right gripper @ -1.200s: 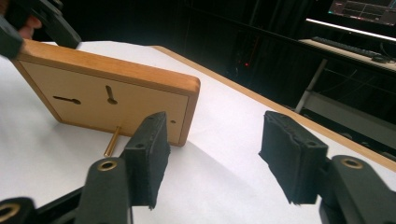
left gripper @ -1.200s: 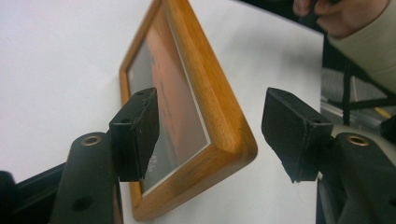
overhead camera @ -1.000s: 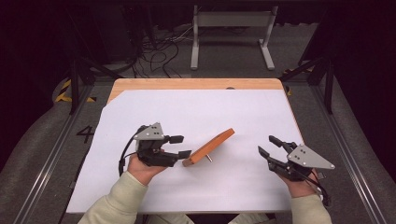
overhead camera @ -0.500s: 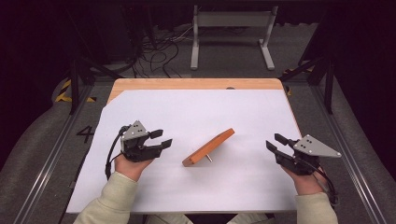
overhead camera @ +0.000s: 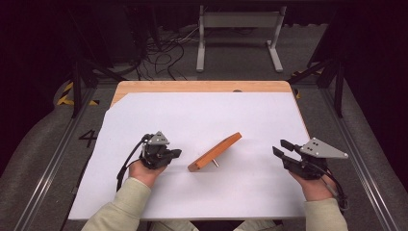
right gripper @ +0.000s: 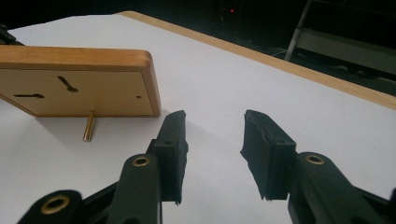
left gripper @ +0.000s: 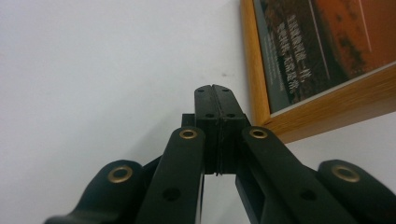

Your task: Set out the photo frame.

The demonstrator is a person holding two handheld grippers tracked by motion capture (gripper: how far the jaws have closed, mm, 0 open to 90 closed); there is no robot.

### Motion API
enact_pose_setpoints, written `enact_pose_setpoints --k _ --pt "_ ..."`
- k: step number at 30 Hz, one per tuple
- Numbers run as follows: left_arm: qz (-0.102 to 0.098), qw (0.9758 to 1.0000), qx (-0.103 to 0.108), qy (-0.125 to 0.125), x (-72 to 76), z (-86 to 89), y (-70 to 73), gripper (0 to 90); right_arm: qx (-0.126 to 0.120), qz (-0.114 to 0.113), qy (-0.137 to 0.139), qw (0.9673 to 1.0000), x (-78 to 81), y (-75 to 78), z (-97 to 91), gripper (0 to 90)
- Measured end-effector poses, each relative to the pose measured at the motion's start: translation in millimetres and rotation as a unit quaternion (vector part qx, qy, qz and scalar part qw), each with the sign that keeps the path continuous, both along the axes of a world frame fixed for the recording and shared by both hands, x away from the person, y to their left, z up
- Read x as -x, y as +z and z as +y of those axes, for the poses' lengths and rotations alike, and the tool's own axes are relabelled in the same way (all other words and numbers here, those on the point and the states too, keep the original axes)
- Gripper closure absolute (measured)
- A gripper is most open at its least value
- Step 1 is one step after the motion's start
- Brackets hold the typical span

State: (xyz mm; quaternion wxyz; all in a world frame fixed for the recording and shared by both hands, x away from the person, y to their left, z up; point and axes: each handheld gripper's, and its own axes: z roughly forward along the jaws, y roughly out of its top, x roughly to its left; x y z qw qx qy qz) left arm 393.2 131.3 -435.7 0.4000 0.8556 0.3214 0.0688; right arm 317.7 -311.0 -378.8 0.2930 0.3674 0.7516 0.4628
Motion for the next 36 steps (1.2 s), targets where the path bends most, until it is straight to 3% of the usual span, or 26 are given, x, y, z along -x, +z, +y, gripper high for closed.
enact_pose_setpoints --k 4,8,12,16,21,29,36 --pt "0.015 0.9997 -0.009 -0.015 -0.7 -9.8 -7.7 89.8 0.0 -0.007 0.002 1.0 0.3 -0.7 0.1 58.7" --pt "0.046 0.9973 -0.019 -0.055 1.5 -18.3 -15.1 89.8 -0.002 -0.005 0.003 1.0 0.5 -1.3 -0.5 58.7" --pt "0.044 0.997 -0.023 -0.06 4.2 -22.3 -14.2 89.8 -0.002 -0.008 0.006 1.0 1.0 -1.1 -0.8 58.8" --pt "0.056 0.9965 -0.016 -0.06 6.1 -23.2 -14.6 89.9 -0.004 -0.007 0.007 0.9999 1.1 -1.0 -1.1 58.9" --pt "0.074 0.9932 -0.016 -0.089 13.8 -32.7 -15.0 89.9 -0.004 -0.007 0.008 0.9999 1.1 -1.0 -0.2 58.9" --pt "0.078 0.9867 -0.014 -0.141 29.6 -60.0 -15.8 89.8 -0.004 -0.007 0.009 0.9999 1.6 -0.6 -0.6 61.4" --pt "0.077 0.9845 -0.004 -0.157 35.2 -78.9 -15.8 89.7 -0.006 0.001 0.009 0.9999 2.3 1.0 0.6 63.9"
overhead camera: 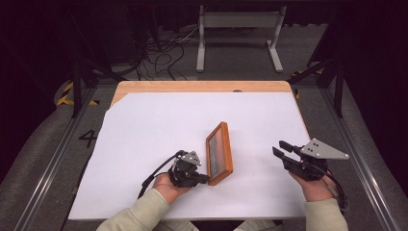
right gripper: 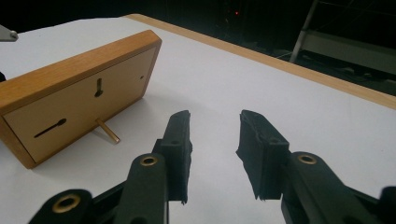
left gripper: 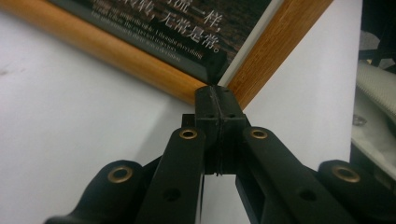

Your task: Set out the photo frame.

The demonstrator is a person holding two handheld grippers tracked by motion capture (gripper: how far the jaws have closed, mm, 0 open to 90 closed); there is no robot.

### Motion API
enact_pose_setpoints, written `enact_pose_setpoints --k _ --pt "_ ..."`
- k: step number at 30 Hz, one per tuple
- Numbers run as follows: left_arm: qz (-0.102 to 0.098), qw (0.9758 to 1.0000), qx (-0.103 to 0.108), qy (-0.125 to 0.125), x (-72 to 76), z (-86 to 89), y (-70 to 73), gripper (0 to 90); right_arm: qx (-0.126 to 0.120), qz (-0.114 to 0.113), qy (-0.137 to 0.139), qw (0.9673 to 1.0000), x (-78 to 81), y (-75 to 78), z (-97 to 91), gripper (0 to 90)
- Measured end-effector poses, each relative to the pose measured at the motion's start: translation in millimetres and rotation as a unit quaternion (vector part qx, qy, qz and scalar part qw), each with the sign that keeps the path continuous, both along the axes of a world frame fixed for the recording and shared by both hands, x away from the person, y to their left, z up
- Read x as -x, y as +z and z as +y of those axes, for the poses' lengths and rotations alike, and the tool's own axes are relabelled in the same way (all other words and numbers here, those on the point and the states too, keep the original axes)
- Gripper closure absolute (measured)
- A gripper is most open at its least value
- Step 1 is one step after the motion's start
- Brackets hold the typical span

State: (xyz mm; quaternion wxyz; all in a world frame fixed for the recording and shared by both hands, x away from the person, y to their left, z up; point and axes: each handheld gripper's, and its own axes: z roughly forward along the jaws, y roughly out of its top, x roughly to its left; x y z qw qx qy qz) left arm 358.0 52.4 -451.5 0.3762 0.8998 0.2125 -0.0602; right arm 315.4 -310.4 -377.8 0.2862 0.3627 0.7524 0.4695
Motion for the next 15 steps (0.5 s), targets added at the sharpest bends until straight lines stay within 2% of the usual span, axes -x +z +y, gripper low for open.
enact_pose_setpoints --k 8,12,15 --pt "-0.003 0.9998 0.014 -0.011 2.8 -22.3 -1.1 89.7 -0.013 0.024 0.003 0.9996 -0.9 4.0 4.4 63.8" --pt "-0.009 0.9999 0.009 -0.008 2.9 -21.5 0.6 89.6 -0.019 0.035 0.008 0.9992 -0.9 6.4 6.8 63.8" --pt "-0.016 0.9997 0.018 0.0 2.6 -13.5 5.6 87.1 -0.027 0.045 0.018 0.9985 -1.5 9.3 12.4 63.4"
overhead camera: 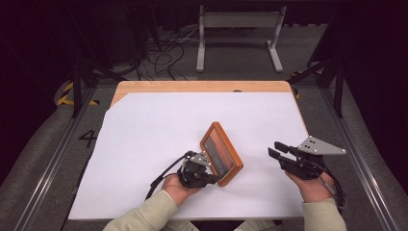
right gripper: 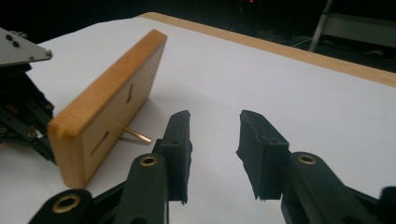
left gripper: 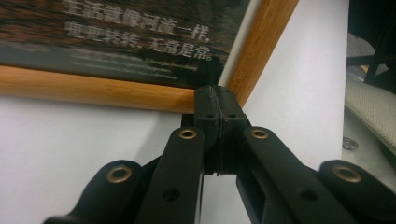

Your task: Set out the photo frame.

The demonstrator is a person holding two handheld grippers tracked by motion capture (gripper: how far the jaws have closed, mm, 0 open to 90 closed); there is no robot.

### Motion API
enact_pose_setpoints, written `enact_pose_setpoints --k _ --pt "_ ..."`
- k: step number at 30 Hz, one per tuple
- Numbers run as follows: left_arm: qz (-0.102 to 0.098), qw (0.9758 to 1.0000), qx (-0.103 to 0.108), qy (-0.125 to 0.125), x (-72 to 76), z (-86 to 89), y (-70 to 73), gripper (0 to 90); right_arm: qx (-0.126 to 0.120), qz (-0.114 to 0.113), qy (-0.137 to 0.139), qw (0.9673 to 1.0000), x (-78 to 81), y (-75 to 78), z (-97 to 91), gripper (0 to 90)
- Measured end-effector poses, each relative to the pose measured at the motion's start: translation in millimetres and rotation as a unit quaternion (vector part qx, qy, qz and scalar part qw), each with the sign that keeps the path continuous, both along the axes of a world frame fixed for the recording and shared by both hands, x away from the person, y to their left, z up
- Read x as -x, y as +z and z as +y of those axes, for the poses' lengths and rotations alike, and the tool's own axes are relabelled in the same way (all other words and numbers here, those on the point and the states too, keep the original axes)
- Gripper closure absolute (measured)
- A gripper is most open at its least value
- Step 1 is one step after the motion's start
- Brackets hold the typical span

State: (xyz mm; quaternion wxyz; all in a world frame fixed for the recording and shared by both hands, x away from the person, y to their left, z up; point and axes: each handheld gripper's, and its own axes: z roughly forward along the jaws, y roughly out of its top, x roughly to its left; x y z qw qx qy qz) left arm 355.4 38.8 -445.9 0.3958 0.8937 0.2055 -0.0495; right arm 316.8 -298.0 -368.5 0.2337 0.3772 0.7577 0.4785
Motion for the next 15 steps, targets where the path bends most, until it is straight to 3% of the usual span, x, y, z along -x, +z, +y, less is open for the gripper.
enact_pose_setpoints --k 4,6,8,10,12,15 --pt "-0.018 0.9996 0.011 0.019 1.1 19.0 9.6 78.5 -0.007 0.026 0.026 0.9993 -4.9 8.6 17.0 58.7" --pt "-0.023 0.9992 0.019 0.028 1.0 28.7 12.7 75.8 -0.014 0.048 0.035 0.9981 -9.8 13.6 28.0 51.2" --pt "-0.027 0.9987 0.022 0.038 0.9 36.1 13.9 74.4 -0.034 0.084 0.037 0.9952 -17.4 21.7 38.5 46.3" --pt "-0.031 0.9982 0.022 0.047 0.5 43.7 14.2 72.0 -0.044 0.106 0.047 0.9923 -22.8 26.7 45.2 43.3" --pt "-0.037 0.9974 0.018 0.059 0.8 52.2 15.1 69.3 -0.046 0.121 0.055 0.9901 -30.3 33.1 56.5 41.2" --pt "-0.045 0.9962 0.019 0.072 0.2 61.3 16.1 66.4 -0.032 0.124 0.06 0.9899 -35.7 36.4 65.8 39.9"
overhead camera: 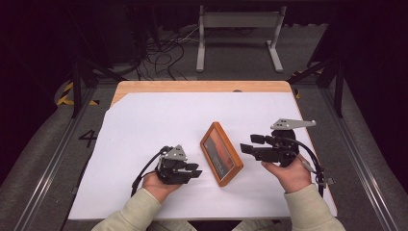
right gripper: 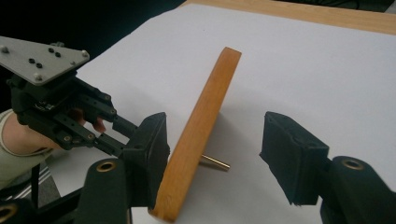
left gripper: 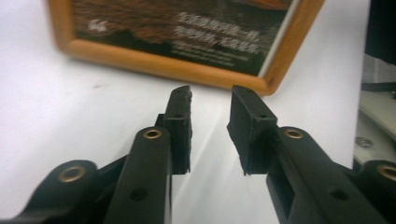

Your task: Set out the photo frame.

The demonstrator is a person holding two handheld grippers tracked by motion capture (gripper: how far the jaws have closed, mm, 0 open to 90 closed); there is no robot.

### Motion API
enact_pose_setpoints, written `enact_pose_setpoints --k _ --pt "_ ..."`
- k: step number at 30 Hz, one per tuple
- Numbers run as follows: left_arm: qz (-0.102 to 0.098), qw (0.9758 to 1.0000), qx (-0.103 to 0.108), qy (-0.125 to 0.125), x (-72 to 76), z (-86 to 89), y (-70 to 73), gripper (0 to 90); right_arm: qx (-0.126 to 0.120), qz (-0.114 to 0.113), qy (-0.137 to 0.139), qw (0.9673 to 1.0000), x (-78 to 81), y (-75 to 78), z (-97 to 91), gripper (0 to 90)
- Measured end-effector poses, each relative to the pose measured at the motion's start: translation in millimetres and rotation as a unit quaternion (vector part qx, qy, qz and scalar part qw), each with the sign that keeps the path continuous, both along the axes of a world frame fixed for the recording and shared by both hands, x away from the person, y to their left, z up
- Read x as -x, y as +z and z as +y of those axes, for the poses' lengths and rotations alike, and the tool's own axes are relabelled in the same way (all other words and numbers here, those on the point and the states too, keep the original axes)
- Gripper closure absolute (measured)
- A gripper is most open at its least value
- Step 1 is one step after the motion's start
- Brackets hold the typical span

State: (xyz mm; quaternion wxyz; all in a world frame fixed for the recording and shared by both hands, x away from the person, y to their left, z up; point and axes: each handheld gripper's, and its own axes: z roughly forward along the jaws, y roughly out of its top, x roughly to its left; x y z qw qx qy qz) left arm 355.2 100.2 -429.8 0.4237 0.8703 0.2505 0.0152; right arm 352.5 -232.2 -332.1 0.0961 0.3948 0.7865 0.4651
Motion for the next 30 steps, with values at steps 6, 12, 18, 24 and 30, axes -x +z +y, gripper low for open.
enact_pose_setpoints --k 6,12,18,24,30 --pt "0.001 0.9995 0.007 0.032 -3.0 19.5 -0.1 63.2 0.022 0.031 0.002 0.9993 -18.1 3.5 20.3 38.3" --pt "0.001 0.999 0.01 0.044 -4.1 24.9 0.3 59.8 0.047 0.059 0.009 0.9971 -38.4 -5.3 37.6 33.5" --pt "-0.005 0.9989 0.012 0.046 -5.4 27.7 1.7 59.8 0.065 0.089 0.012 0.9938 -52.7 -15.5 50.5 34.2" --pt "-0.003 0.9982 0.026 0.055 -6.8 33.8 4.7 59.6 0.083 0.148 0.02 0.9852 -67.5 -35.6 67.4 37.8" --pt "-0.003 0.9984 0.027 0.05 -6.8 33.3 4.3 59.4 0.091 0.197 0.027 0.9757 -73.9 -43.1 74.7 46.1"
